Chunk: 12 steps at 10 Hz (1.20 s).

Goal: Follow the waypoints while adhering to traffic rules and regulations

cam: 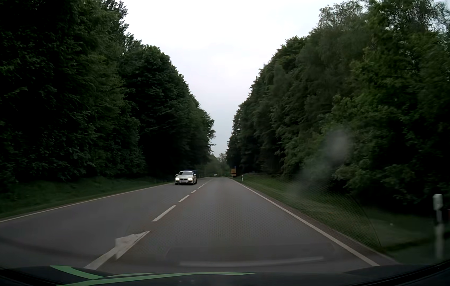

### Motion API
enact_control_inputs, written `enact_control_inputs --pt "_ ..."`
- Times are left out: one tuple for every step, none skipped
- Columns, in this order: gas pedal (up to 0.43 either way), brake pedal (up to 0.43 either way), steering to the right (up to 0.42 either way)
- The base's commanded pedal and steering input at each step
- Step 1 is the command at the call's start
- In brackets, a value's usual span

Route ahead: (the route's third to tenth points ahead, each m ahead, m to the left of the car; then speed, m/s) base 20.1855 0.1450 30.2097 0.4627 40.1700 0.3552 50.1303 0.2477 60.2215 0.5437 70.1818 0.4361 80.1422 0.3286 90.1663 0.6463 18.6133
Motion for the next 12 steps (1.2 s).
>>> enact_control_inputs --pt "0.059 0.0 -0.003" --pt "0.059 0.0 -0.003" --pt "0.059 0.0 -0.003" --pt "0.047 0.0 -0.003" --pt "0.047 0.0 -0.003" --pt "0.047 0.0 -0.003" --pt "0.047 0.0 -0.003" --pt "0.047 0.0 -0.003" --pt "0.047 0.0 -0.003" --pt "0.047 0.0 -0.003" --pt "0.047 0.0 -0.003" --pt "0.047 0.0 -0.003"
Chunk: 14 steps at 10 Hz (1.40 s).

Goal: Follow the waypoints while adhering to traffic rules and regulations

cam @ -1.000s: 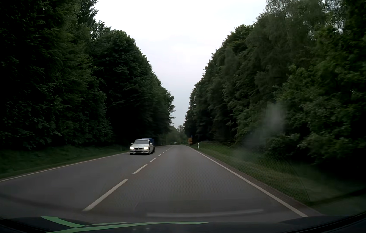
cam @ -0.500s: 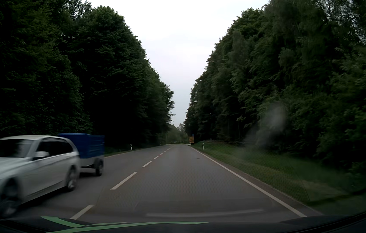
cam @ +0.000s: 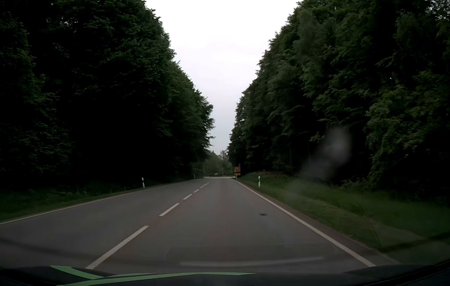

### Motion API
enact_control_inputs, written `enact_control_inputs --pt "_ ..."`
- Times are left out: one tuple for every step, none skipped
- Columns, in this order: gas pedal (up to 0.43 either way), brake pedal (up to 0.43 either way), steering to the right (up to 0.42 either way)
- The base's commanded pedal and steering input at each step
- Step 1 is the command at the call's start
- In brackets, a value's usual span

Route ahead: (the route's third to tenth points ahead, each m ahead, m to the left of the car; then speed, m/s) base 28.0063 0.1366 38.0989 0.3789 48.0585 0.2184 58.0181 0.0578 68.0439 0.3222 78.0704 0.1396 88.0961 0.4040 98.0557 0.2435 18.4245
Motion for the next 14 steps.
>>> enact_control_inputs --pt "0.047 0.0 -0.003" --pt "0.047 0.0 -0.003" --pt "0.047 0.0 -0.003" --pt "0.047 0.0 -0.003" --pt "0.047 0.0 -0.003" --pt "0.047 0.0 -0.003" --pt "0.047 0.0 -0.003" --pt "0.039 0.0 -0.003" --pt "0.028 0.0 -0.003" --pt "0.028 0.0 -0.003" --pt "0.028 0.0 -0.003" --pt "0.02 0.0 -0.002" --pt "0.008 0.0 -0.002" --pt "0.0 0.0 -0.002"
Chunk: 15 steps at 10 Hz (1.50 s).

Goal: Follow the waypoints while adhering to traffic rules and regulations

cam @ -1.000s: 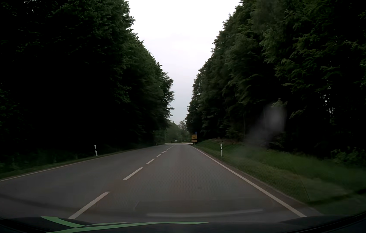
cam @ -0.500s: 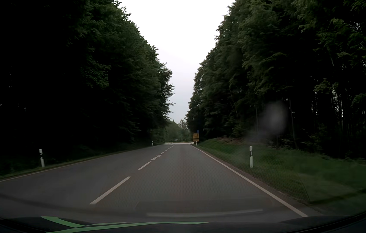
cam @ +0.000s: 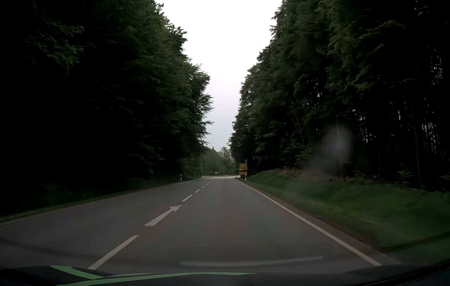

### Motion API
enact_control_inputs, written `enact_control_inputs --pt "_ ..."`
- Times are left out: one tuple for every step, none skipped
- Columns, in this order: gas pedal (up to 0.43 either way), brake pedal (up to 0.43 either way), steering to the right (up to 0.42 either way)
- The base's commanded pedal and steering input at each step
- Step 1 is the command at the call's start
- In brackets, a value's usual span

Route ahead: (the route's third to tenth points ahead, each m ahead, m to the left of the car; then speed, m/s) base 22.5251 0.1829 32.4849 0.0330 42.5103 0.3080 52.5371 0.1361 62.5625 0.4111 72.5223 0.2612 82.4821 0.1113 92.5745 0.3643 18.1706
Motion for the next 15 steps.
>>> enact_control_inputs --pt "0.0 0.0 -0.002" --pt "0.0 0.0 -0.002" --pt "0.0 0.0 -0.001" --pt "0.0 0.0 -0.001" --pt "0.0 0.0 -0.001" --pt "0.0 0.0 0.0" --pt "0.0 0.0 0.0" --pt "0.0 0.0 0.0" --pt "0.0 0.0 0.0" --pt "0.0 0.0 0.0" --pt "0.0 0.0 0.0" --pt "0.0 0.0 0.0" --pt "0.0 0.0 0.0" --pt "0.0 0.0 -0.001" --pt "0.0 0.0 -0.001"
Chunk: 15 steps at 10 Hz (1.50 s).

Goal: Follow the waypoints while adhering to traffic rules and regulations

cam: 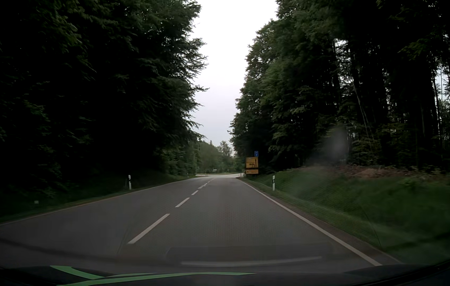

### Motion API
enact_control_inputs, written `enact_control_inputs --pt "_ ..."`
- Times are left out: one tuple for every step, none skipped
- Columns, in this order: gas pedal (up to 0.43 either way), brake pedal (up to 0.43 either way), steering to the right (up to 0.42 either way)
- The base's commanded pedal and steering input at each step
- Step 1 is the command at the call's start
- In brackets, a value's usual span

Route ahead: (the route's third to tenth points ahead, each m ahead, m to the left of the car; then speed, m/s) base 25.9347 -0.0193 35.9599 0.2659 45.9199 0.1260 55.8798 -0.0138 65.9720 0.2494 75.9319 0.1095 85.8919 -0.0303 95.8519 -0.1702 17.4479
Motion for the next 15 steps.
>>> enact_control_inputs --pt "0.0 0.0 -0.001" --pt "0.0 0.0 0.0" --pt "0.0 0.0 0.0" --pt "0.0 0.0 0.0" --pt "0.0 0.0 0.0" --pt "0.0 0.0 0.0" --pt "0.0 0.0 0.0" --pt "0.0 0.0 0.0" --pt "0.0 0.0 -0.001" --pt "0.0 0.0 -0.001" --pt "0.0 0.0 0.0" --pt "0.0 0.0 -0.001" --pt "0.0 0.0 0.0" --pt "0.0 0.006 -0.001" --pt "0.0 0.024 -0.001"
